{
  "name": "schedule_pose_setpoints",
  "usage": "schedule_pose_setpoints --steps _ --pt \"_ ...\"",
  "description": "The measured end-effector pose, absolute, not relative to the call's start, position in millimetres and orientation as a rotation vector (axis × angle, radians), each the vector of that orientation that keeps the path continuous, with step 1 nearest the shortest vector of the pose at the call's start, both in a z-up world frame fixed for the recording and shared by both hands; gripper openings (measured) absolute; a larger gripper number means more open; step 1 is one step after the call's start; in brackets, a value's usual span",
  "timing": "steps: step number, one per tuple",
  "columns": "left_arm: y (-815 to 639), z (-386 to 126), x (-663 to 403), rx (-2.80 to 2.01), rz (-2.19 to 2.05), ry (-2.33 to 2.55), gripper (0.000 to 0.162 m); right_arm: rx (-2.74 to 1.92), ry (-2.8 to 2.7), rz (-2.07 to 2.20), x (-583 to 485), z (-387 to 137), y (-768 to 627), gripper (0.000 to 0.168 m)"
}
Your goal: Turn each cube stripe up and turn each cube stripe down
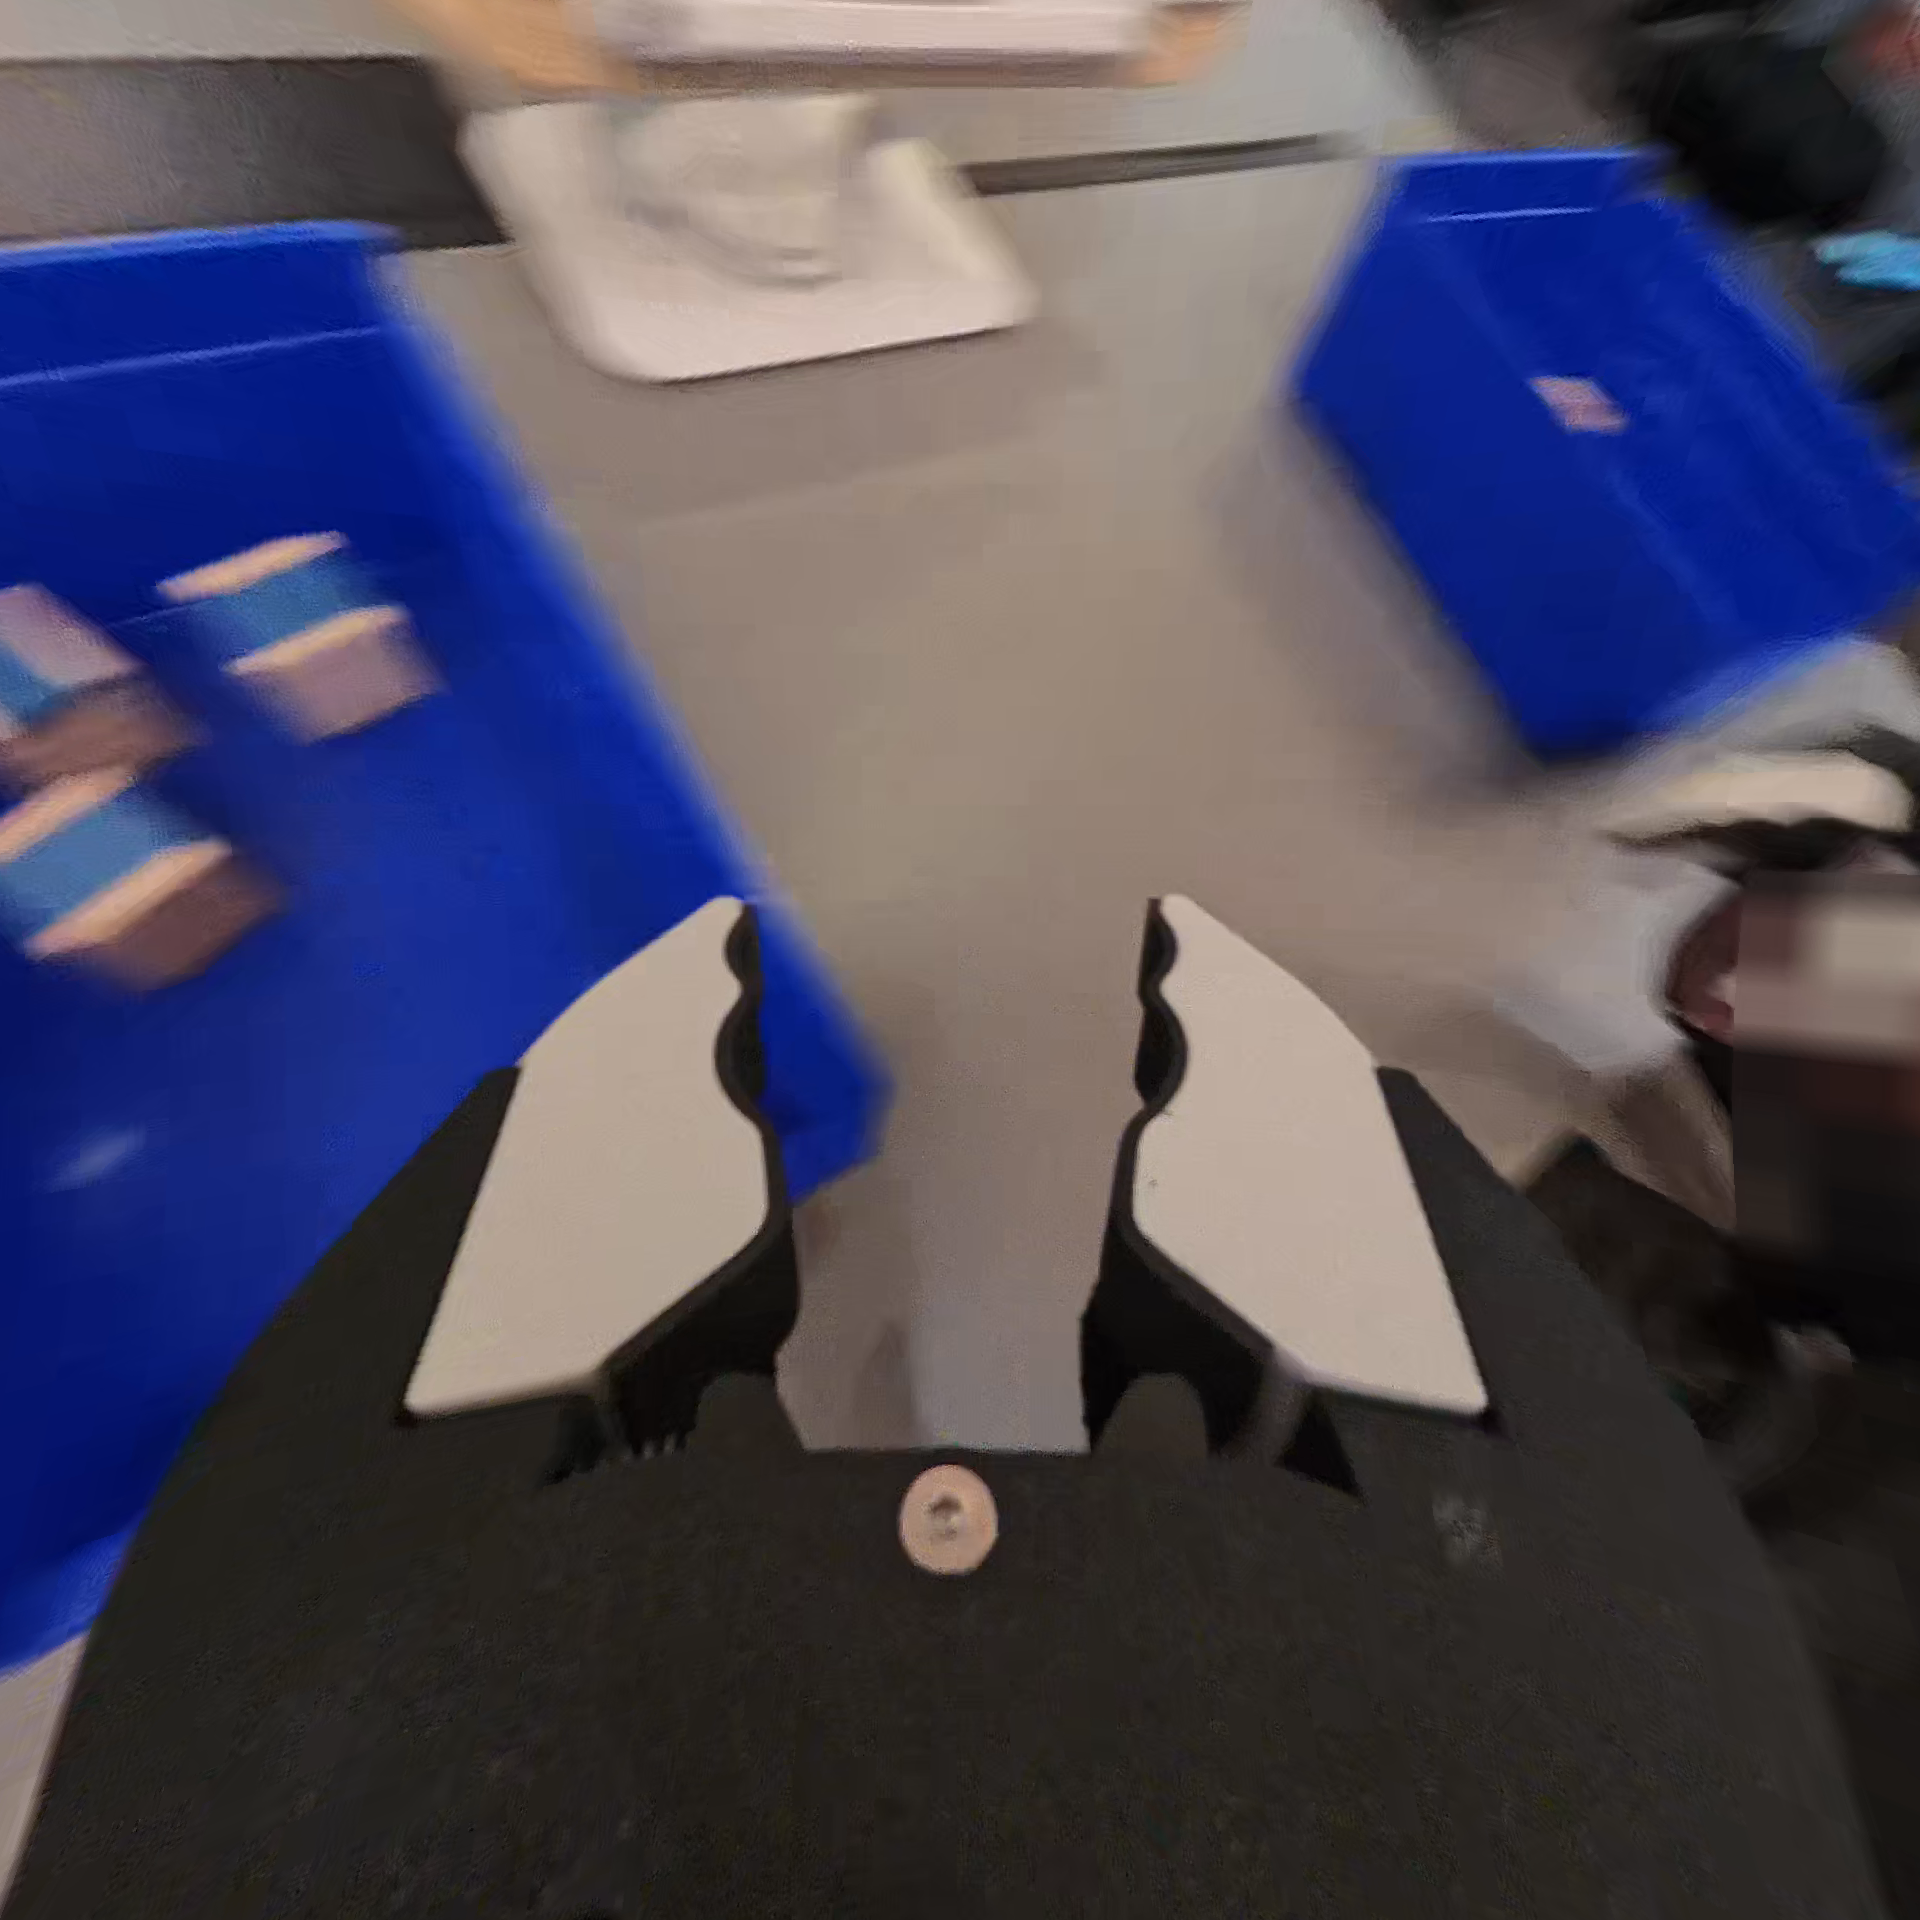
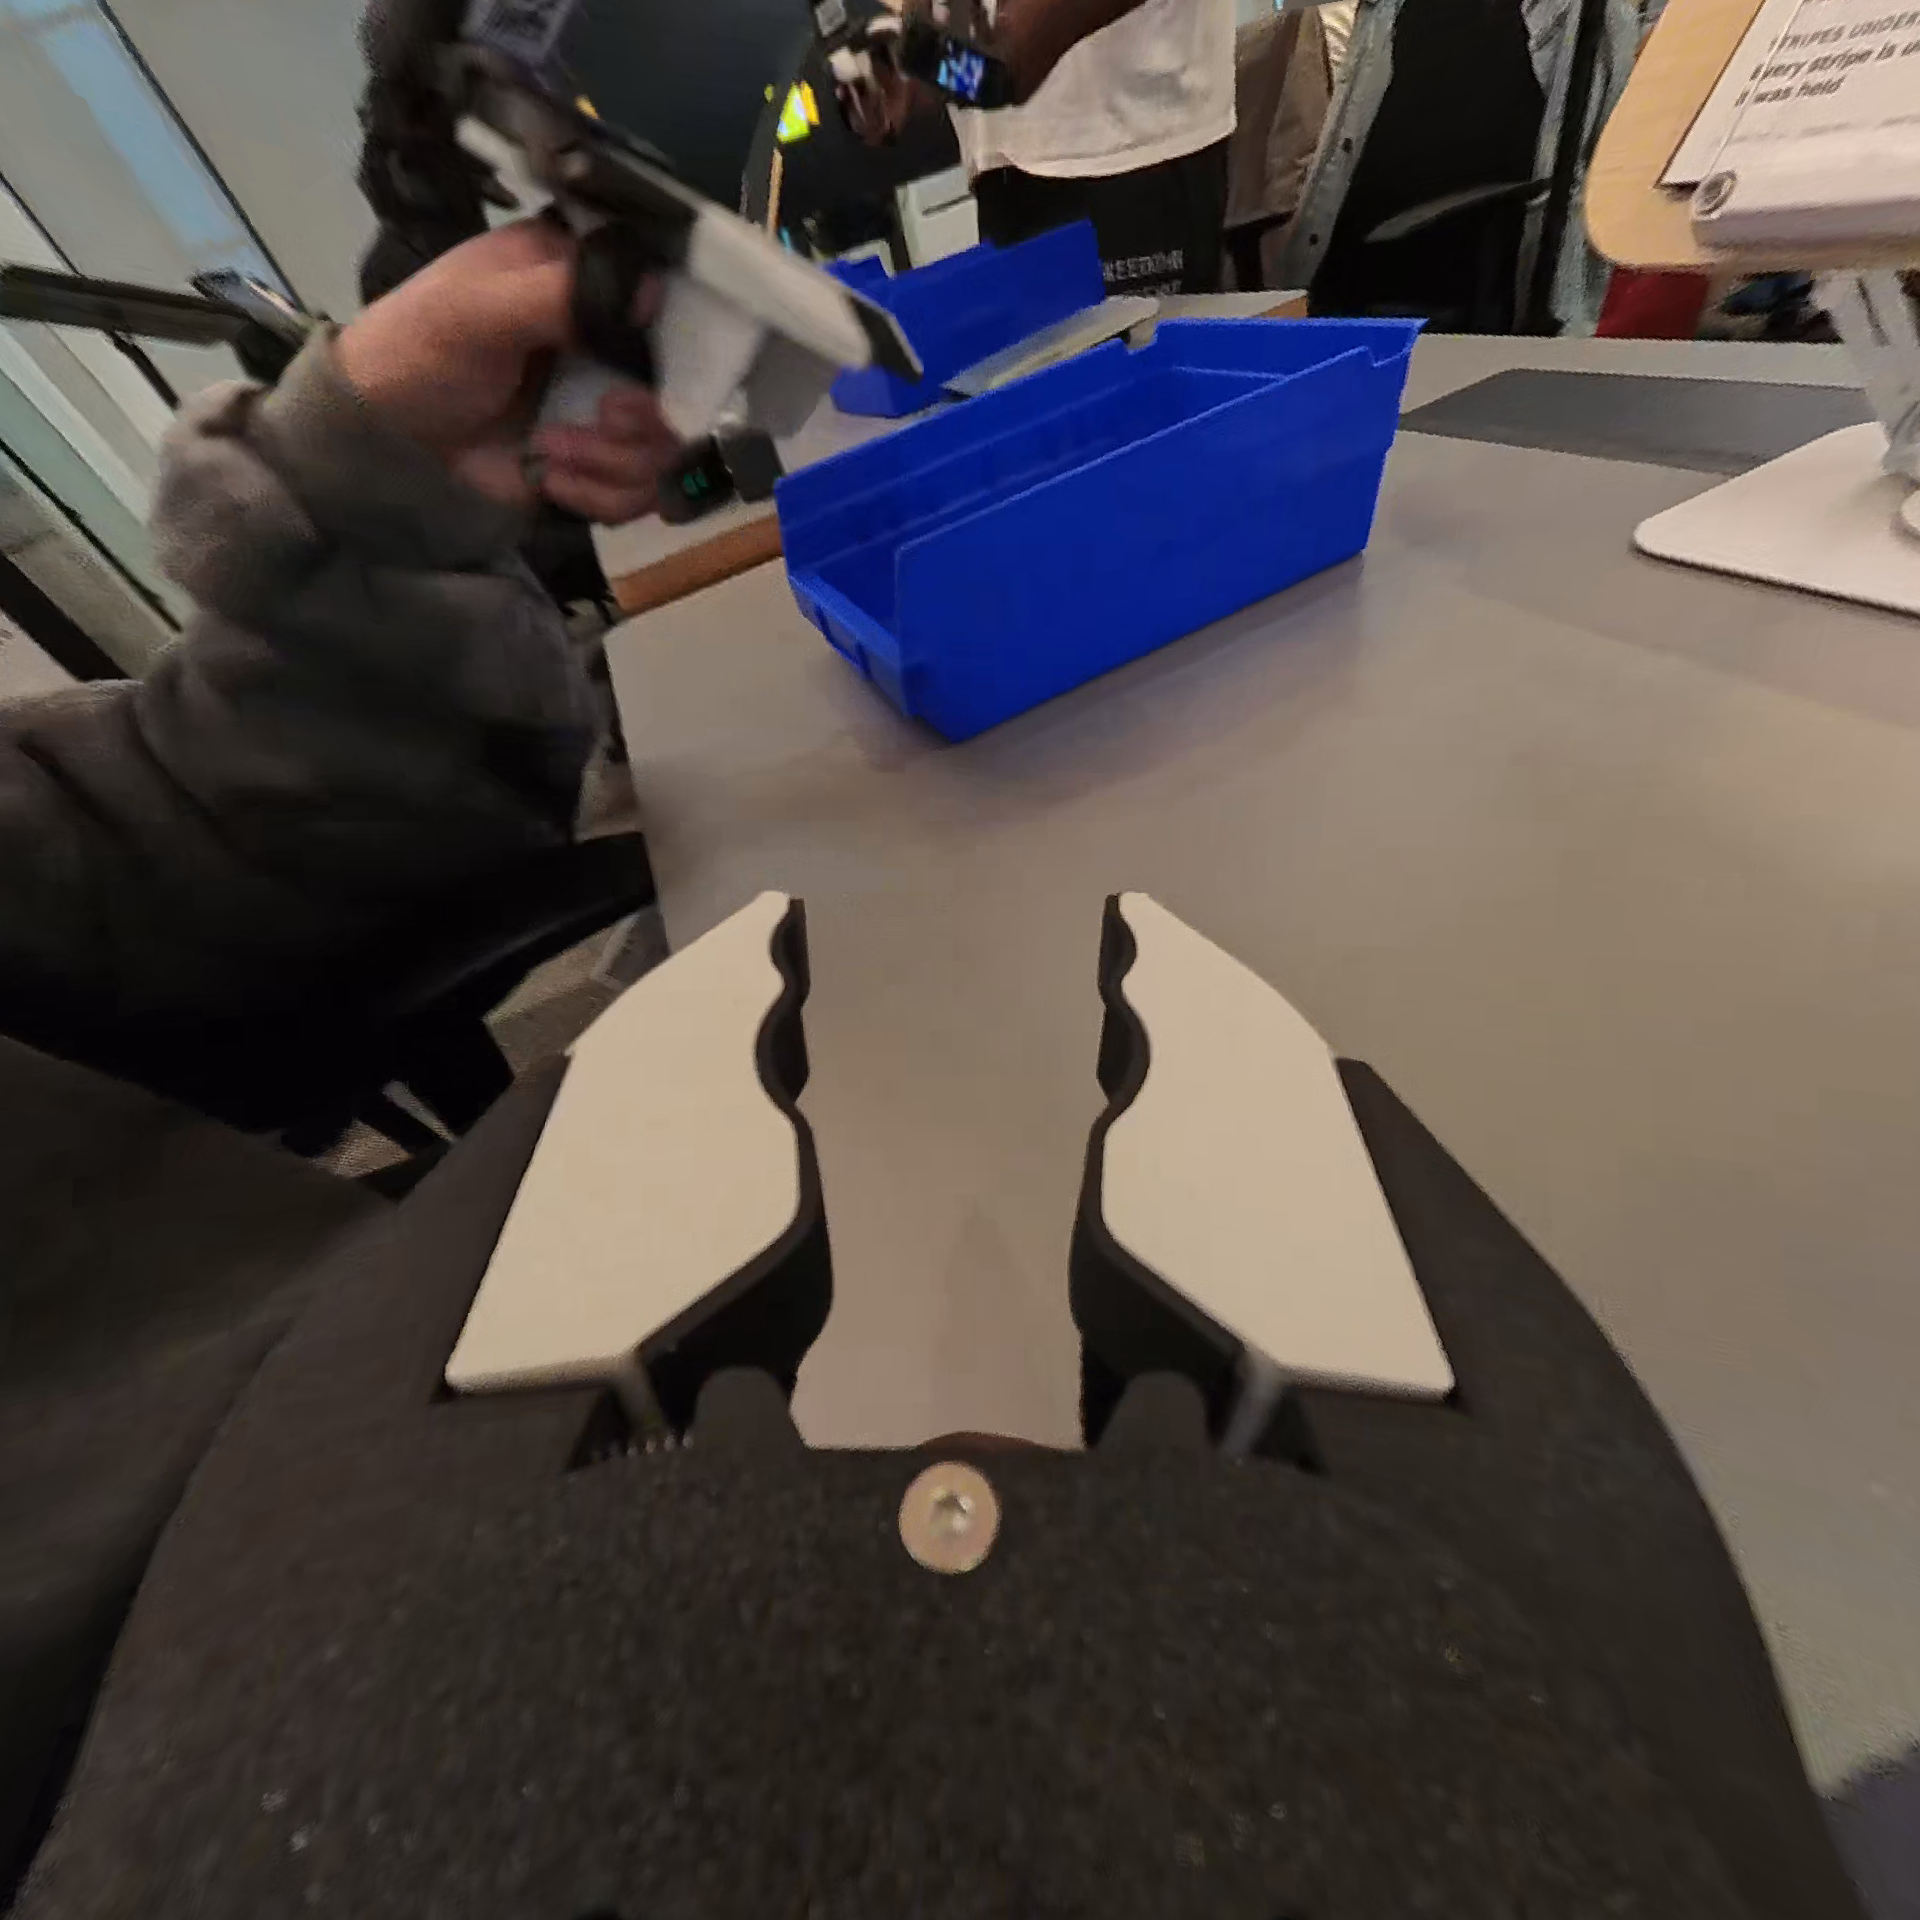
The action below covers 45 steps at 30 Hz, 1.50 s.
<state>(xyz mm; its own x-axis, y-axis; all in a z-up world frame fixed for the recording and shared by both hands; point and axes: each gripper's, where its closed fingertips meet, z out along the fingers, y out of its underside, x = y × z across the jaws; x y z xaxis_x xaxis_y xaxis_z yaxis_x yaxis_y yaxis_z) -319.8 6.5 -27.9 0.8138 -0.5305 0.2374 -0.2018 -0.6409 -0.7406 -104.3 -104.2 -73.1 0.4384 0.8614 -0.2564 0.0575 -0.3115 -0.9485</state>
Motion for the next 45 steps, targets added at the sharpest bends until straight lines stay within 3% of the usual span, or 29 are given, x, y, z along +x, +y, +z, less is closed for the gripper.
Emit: schedule_pose_setpoints --steps 1,14,19,23,27,34,40,45 --pt "29 -29 -346 -2.317 -0.464 0.468 0.075 -1.701 -0.797 1.047 -105 -74 -106 0.054" --pt "160 -157 -468 -2.918 -0.113 -0.221 0.071 -1.775 -1.006 0.863 -119 -106 -119 0.056" --pt "163 -179 -473 -2.998 -0.059 -0.255 0.046 -1.772 -1.017 0.859 -118 -106 -120 0.056" --pt "164 -165 -473 -2.969 -0.041 -0.132 0.045 -1.788 -0.996 0.850 -111 -109 -113 0.055" --pt "158 -120 -453 -2.797 -0.260 -0.010 0.045 -1.814 -0.935 0.881 -102 -112 -103 0.055" --pt "94 -29 -335 -2.235 -1.232 0.242 0.045 -1.874 -0.783 0.984 -96 -116 -83 0.055" --pt "18 18 -204 -1.782 -1.922 0.497 0.045 -1.845 -0.445 1.671 -124 -68 -71 0.060" --pt "-4 7 -142 -1.720 -2.108 0.481 0.045 -1.690 -0.245 2.081 -146 -16 -51 0.066"
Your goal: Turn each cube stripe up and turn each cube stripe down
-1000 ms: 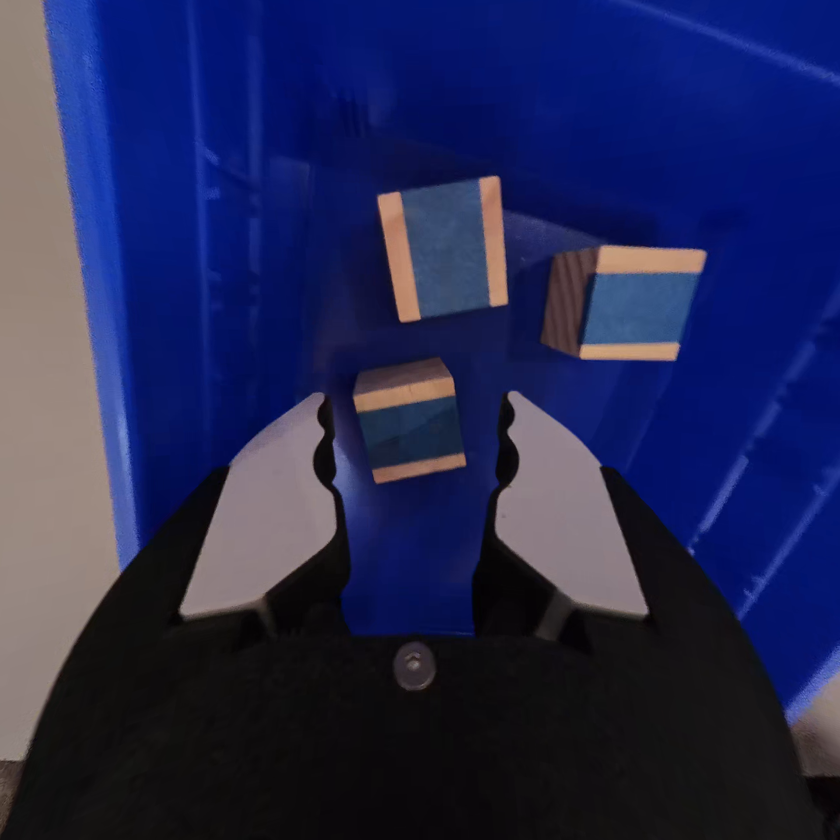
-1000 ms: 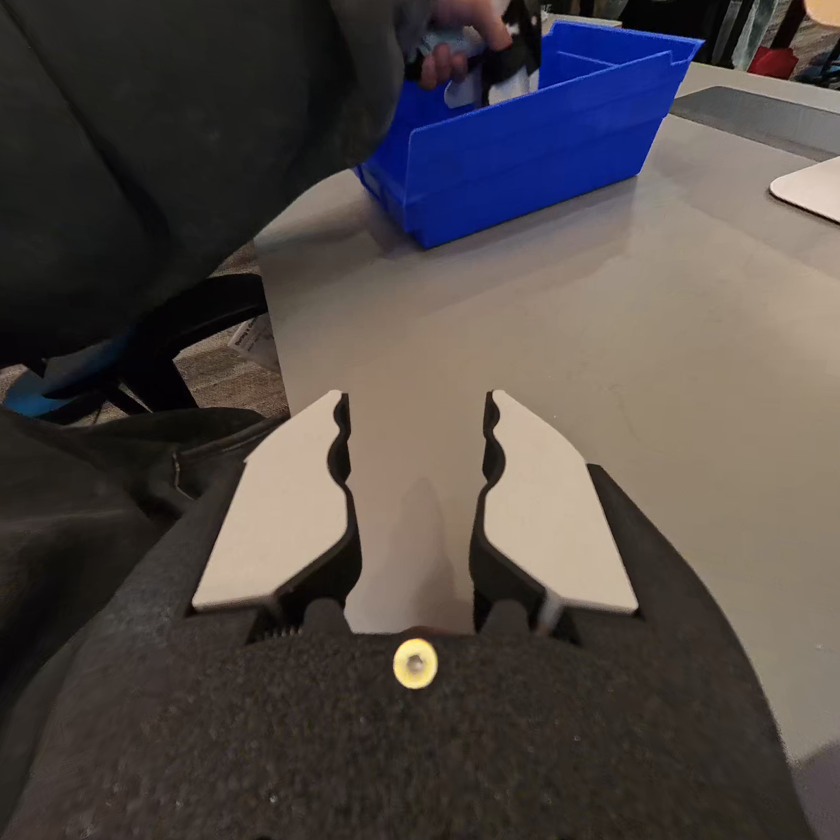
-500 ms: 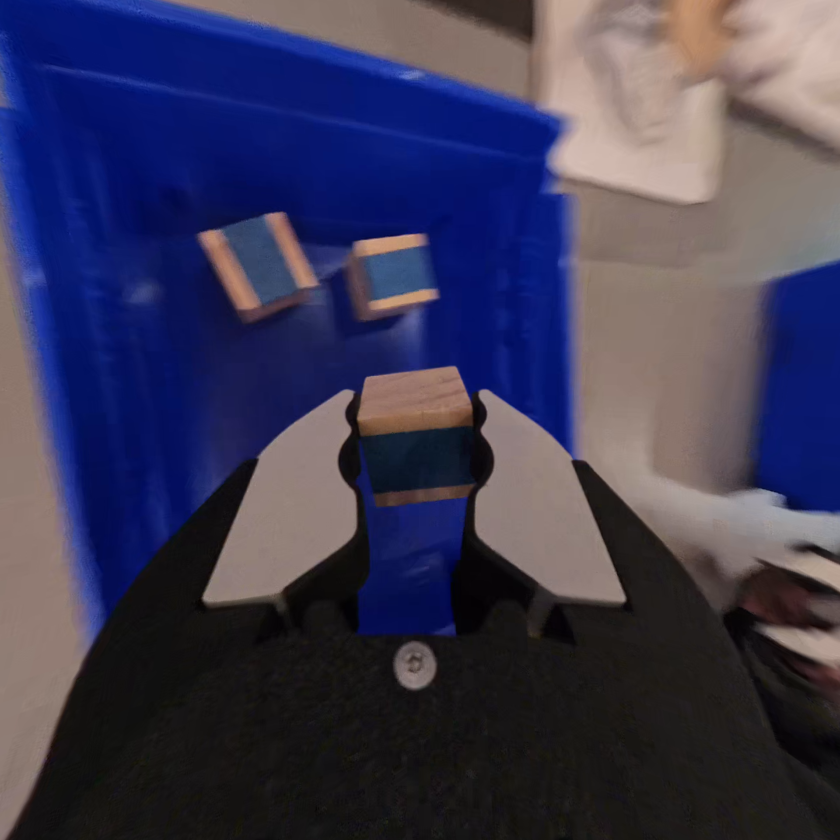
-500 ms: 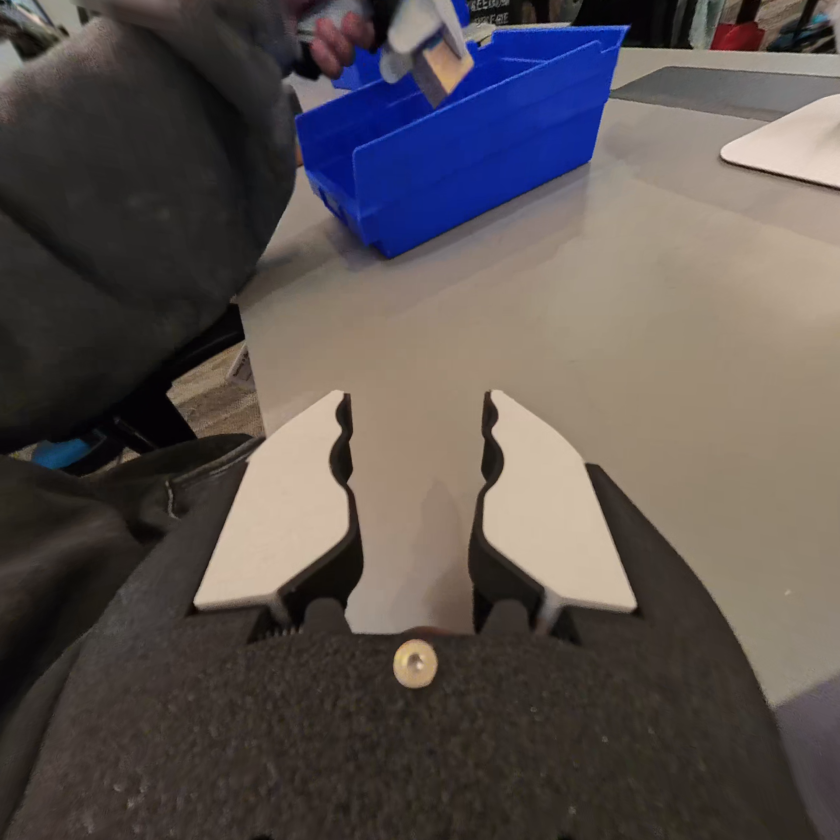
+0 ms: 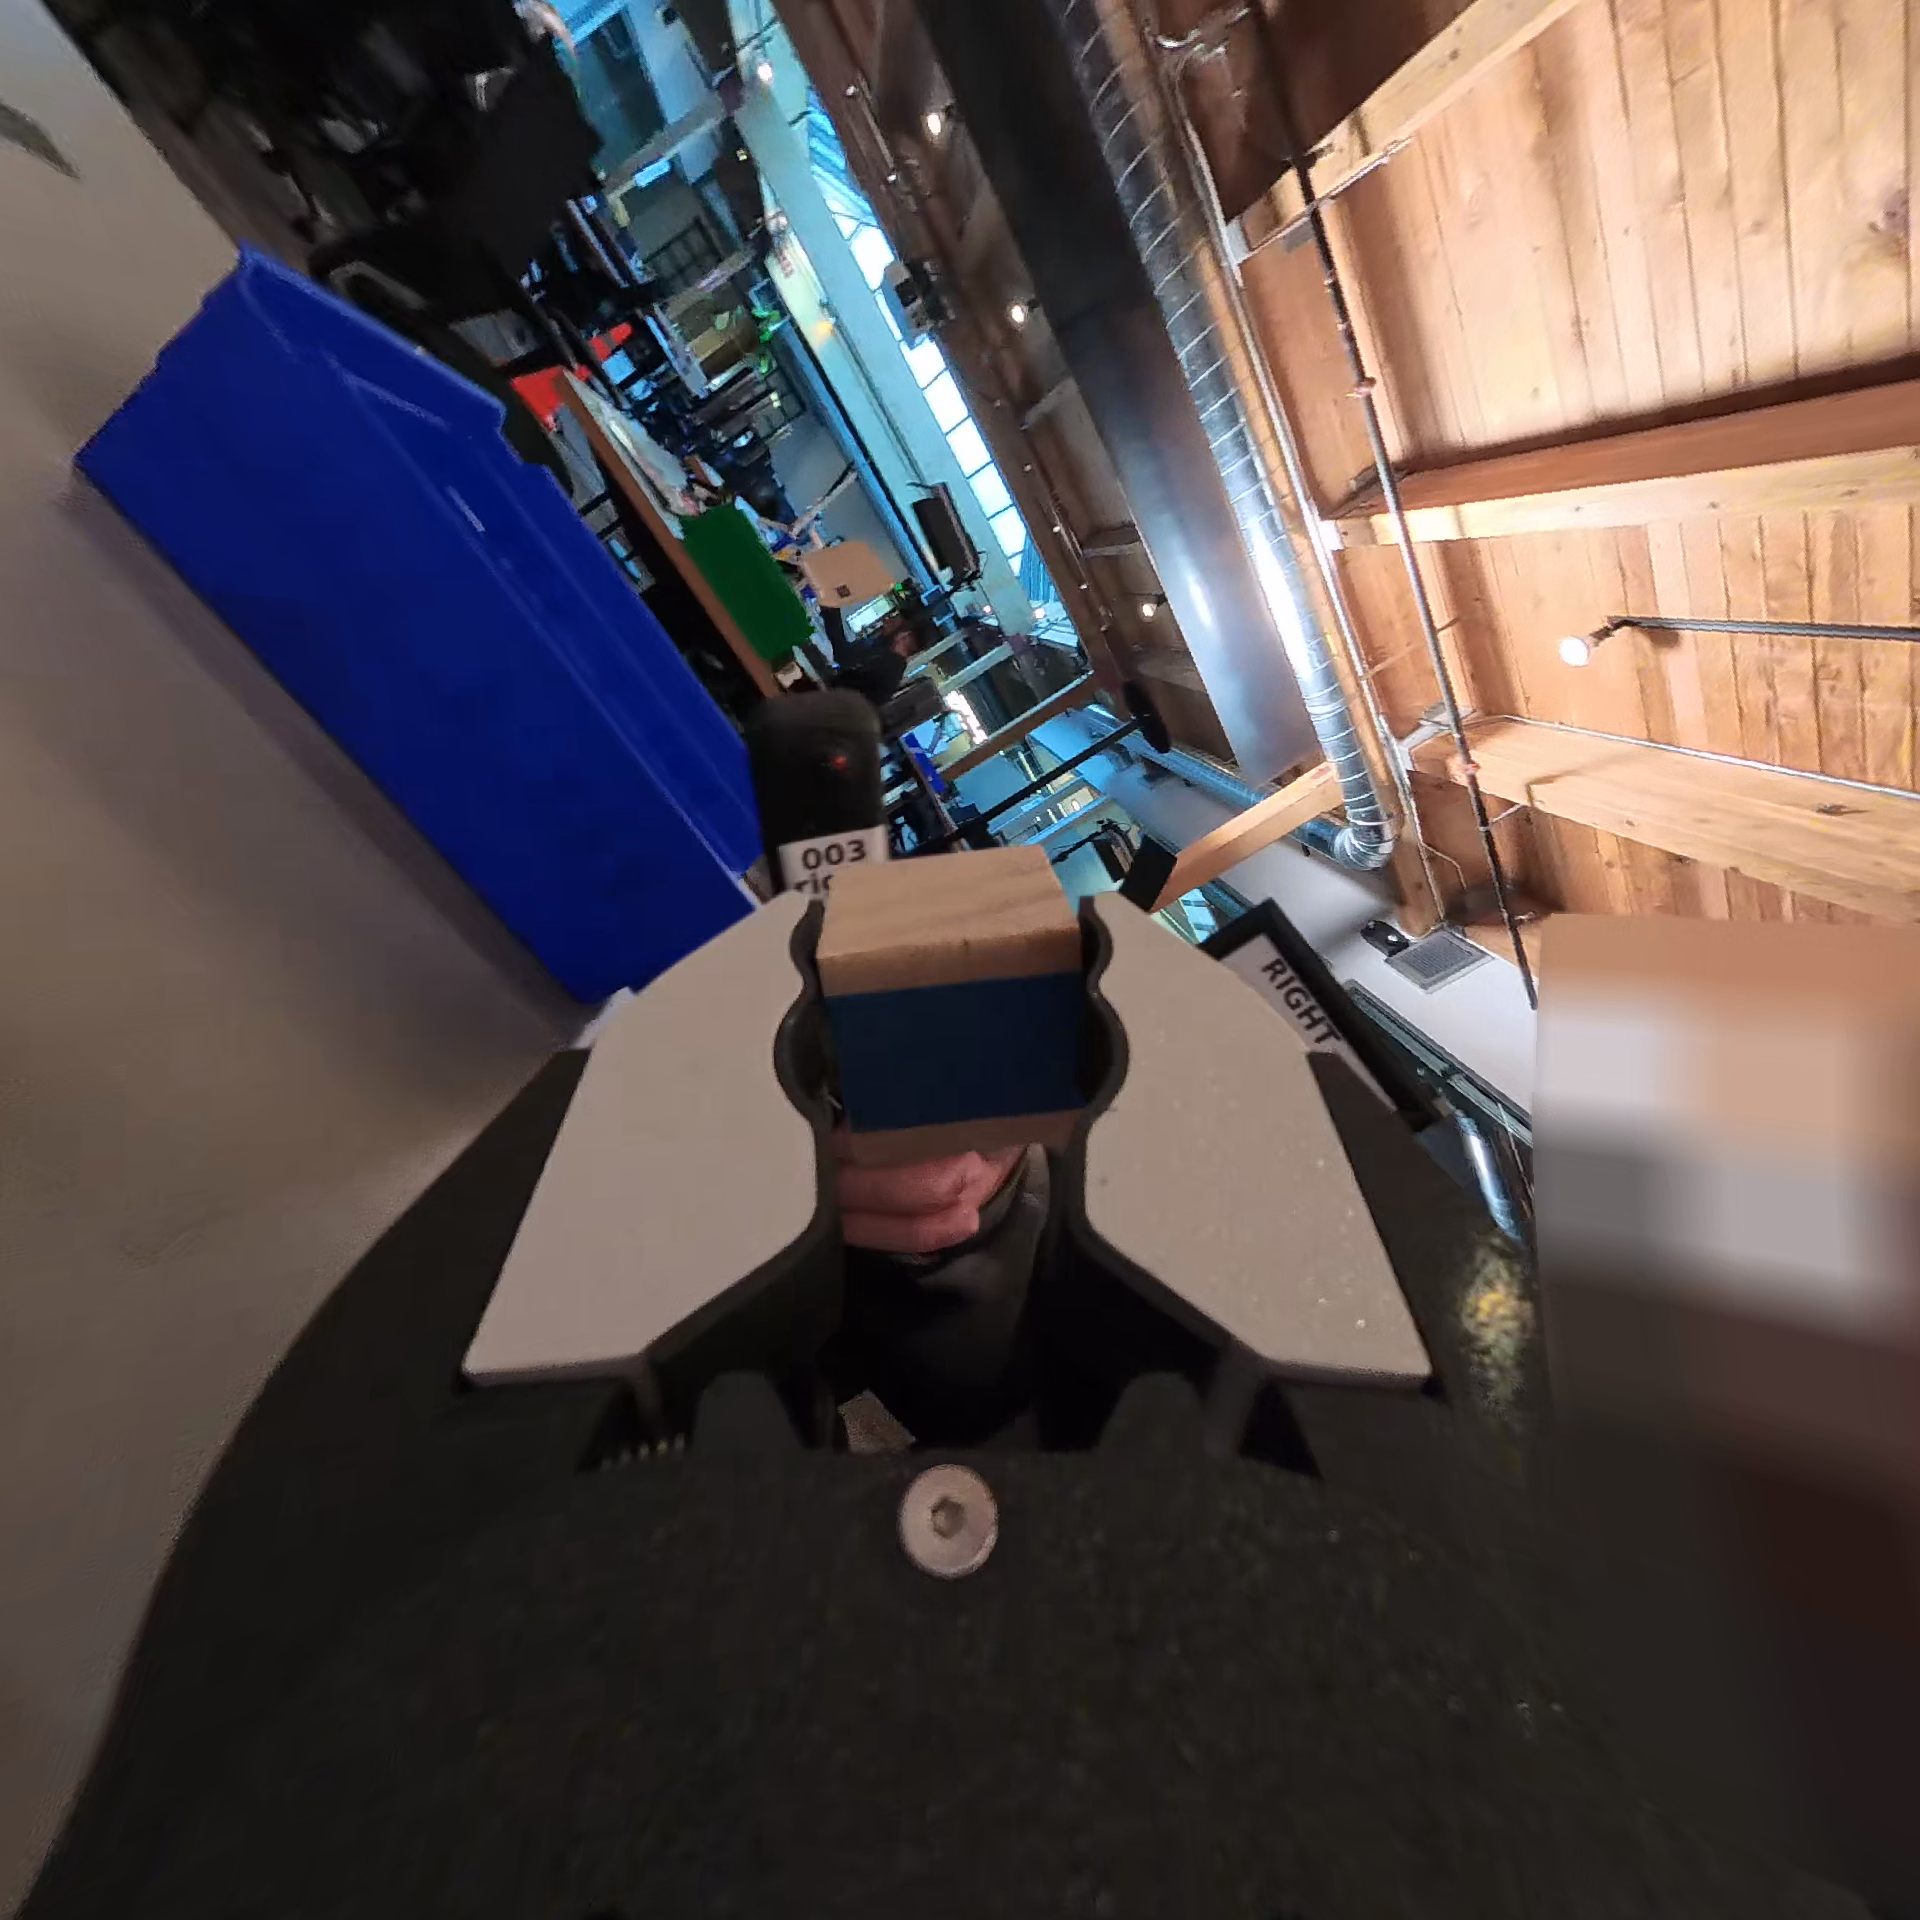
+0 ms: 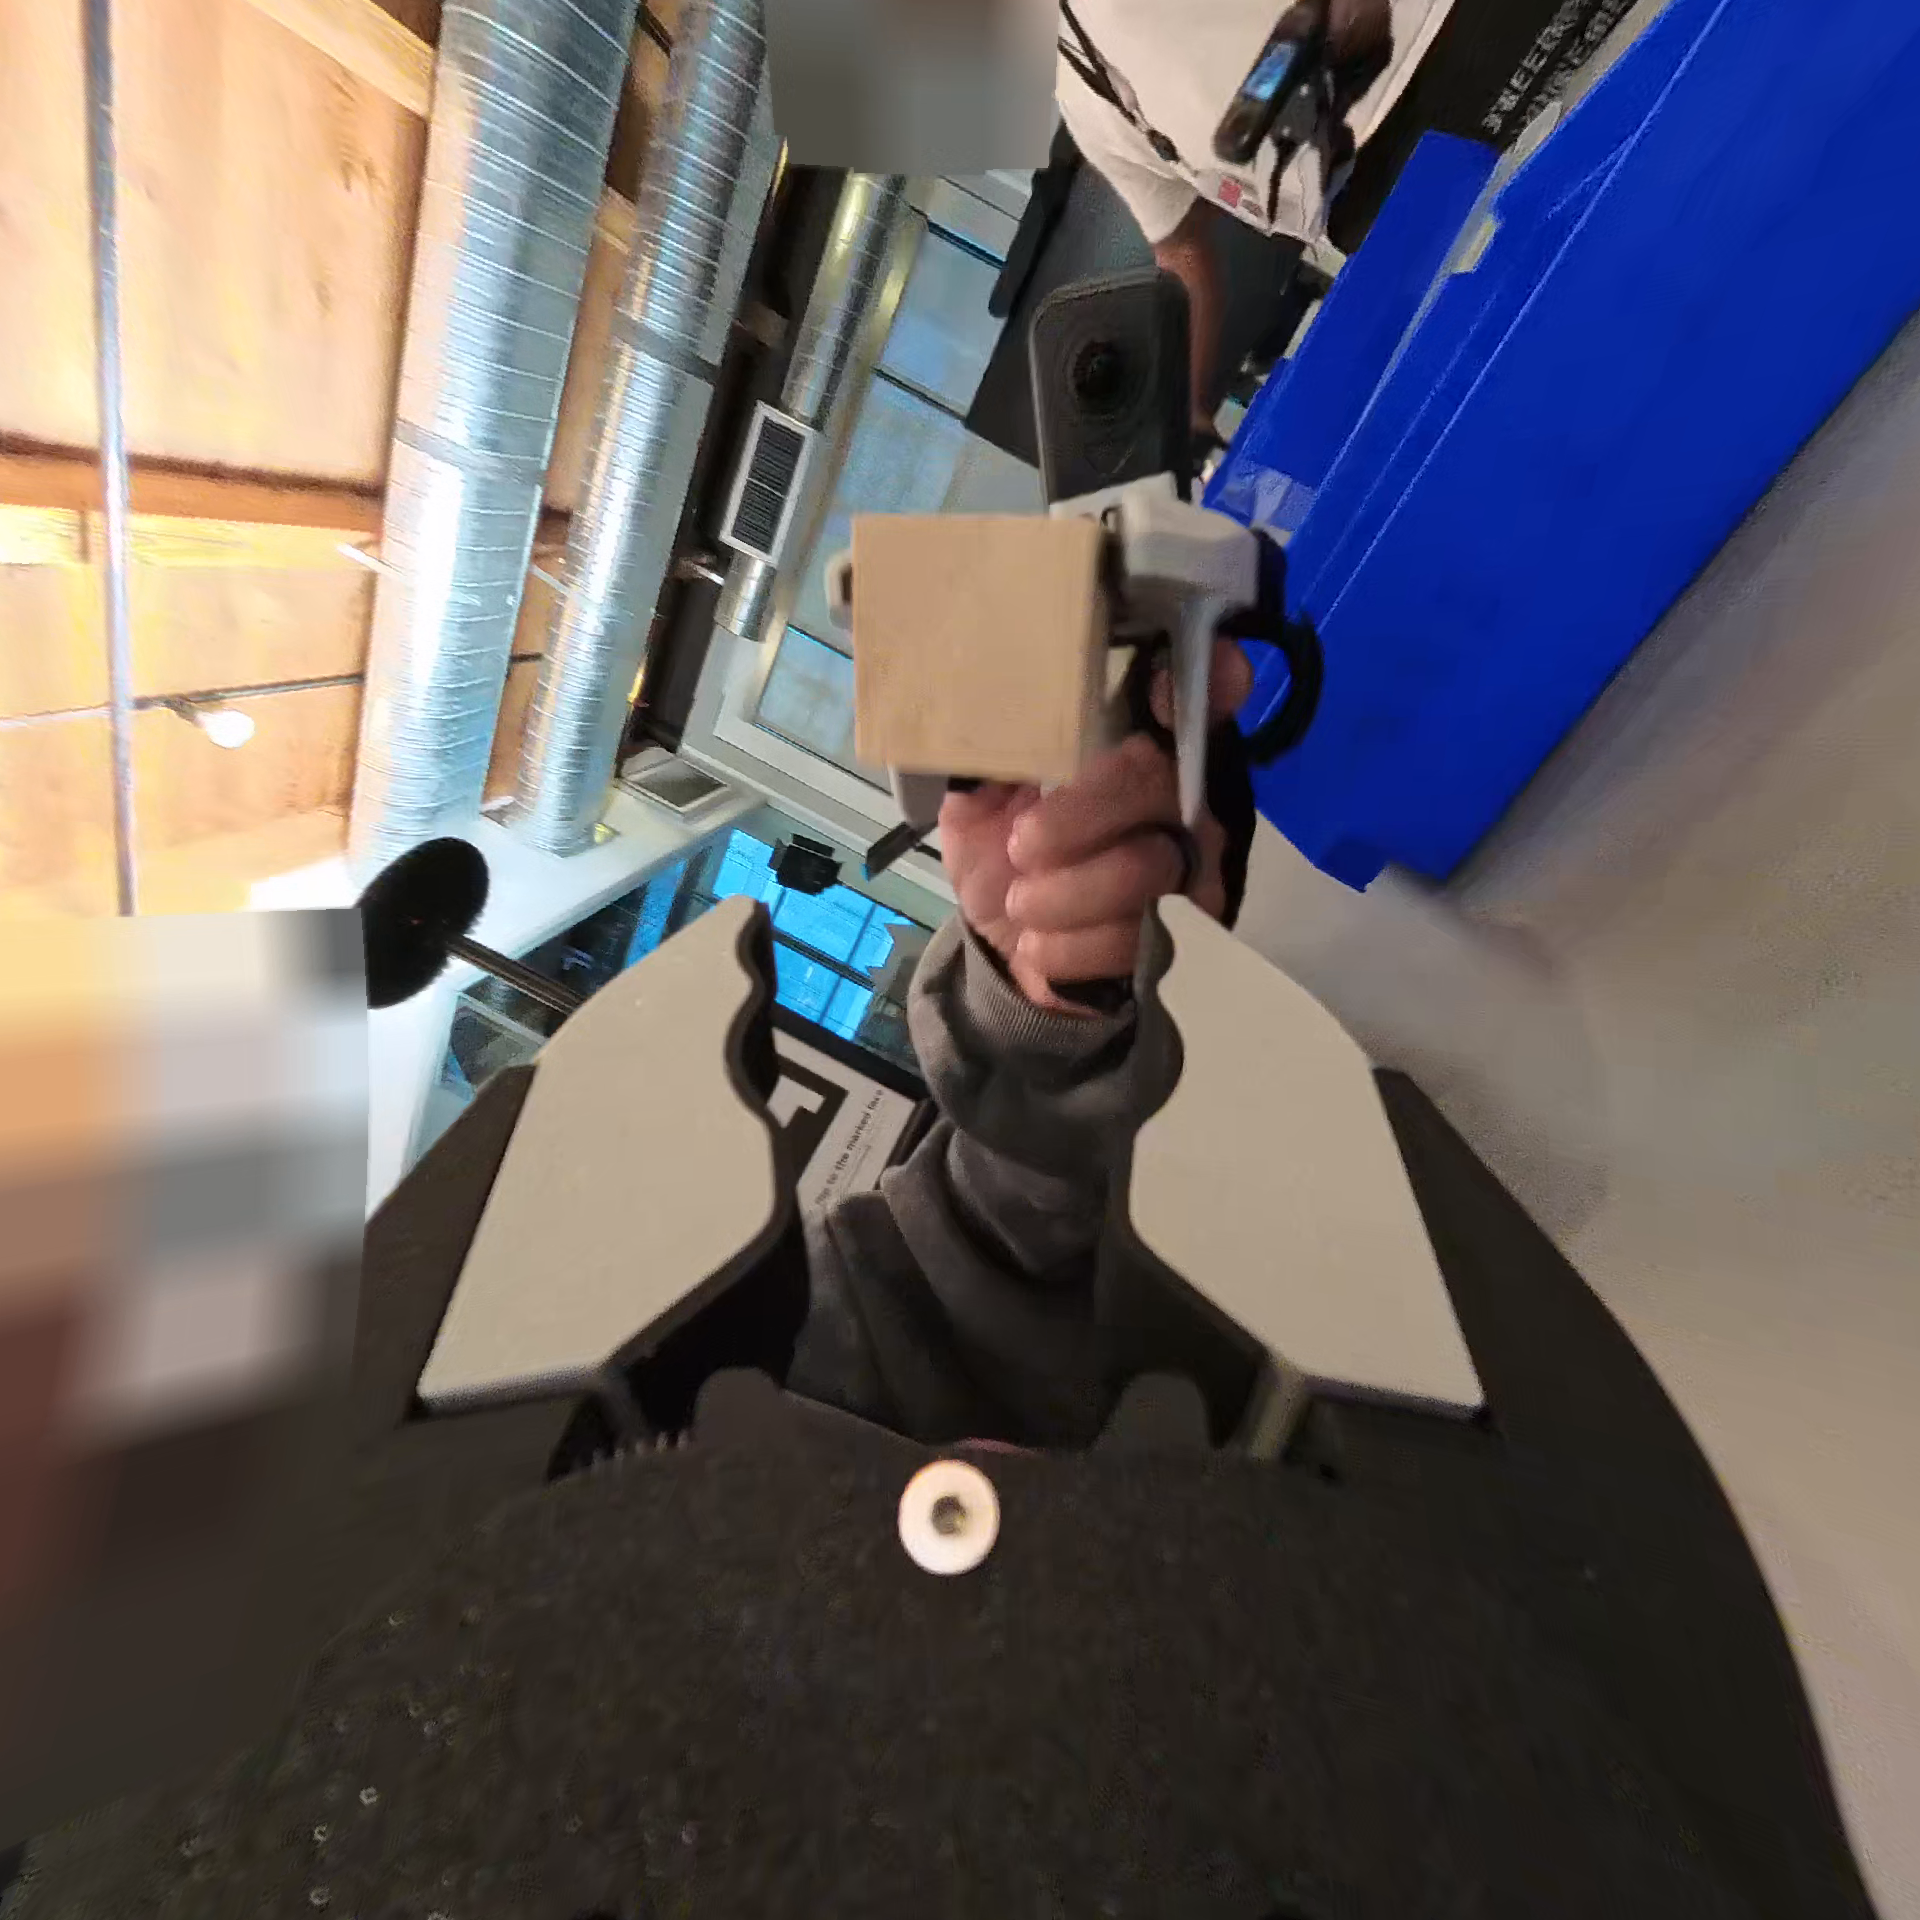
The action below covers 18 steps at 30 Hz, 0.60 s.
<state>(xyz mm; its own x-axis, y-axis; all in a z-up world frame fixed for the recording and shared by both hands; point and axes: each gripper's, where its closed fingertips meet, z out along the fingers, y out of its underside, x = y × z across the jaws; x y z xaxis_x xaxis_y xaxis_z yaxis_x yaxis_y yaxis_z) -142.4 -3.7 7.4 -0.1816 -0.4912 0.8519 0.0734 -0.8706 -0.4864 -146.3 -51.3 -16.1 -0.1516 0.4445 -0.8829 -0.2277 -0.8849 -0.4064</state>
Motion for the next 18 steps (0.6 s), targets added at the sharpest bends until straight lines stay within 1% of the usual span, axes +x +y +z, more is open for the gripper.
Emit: schedule_pose_setpoints --steps 1,5,8,11,12,14,16,18 --pt "-3 2 -137 -1.737 -2.090 0.475 0.045 -1.715 -0.260 2.055 -151 -17 -49 0.072" --pt "-10 -11 -125 -1.795 -2.015 0.549 0.044 -1.669 -0.167 1.953 -146 -16 -27 0.056" --pt "-16 -13 -118 -1.809 -1.998 0.575 0.045 -1.700 -0.214 2.008 -147 -23 -32 0.045" --pt "-19 -15 -117 -1.825 -1.963 0.582 0.045 -1.710 -0.213 2.006 -143 -23 -33 0.045" --pt "-21 -14 -120 -1.824 -1.946 0.593 0.050 -1.711 -0.223 1.993 -142 -22 -33 0.045" --pt "-23 -12 -132 -1.829 -1.879 0.579 0.084 -1.715 -0.243 1.962 -138 -20 -34 0.045" --pt "-33 -21 -151 -1.847 -1.743 0.633 0.087 -1.708 -0.255 1.943 -132 -16 -34 0.045" --pt "-50 -40 -168 -1.850 -1.583 0.701 0.088 -1.700 -0.264 1.899 -122 -12 -33 0.045"
